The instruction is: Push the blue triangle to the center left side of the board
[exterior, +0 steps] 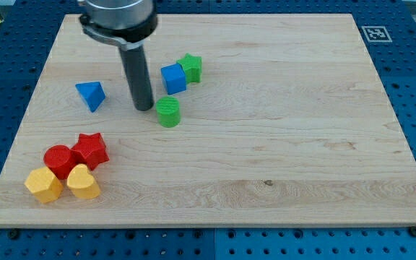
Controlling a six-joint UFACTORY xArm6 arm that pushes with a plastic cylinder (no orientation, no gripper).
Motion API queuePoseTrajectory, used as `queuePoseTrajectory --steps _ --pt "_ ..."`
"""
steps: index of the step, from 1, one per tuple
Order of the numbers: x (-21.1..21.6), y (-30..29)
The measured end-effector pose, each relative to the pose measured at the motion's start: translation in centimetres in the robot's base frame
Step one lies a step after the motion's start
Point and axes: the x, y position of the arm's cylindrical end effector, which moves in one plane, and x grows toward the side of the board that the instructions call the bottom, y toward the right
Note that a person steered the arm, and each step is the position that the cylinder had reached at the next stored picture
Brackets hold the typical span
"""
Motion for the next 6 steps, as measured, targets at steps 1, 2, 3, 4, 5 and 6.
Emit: queuePoseTrajectory --steps 1,2,3,4,5,6 --pt "0.0 -5.0" --pt "0.0 -7.7" --pt "0.0 -9.4" --pt "0.0 -10.4" --pt "0.0 -11.5" --pt "0.0 -14.5"
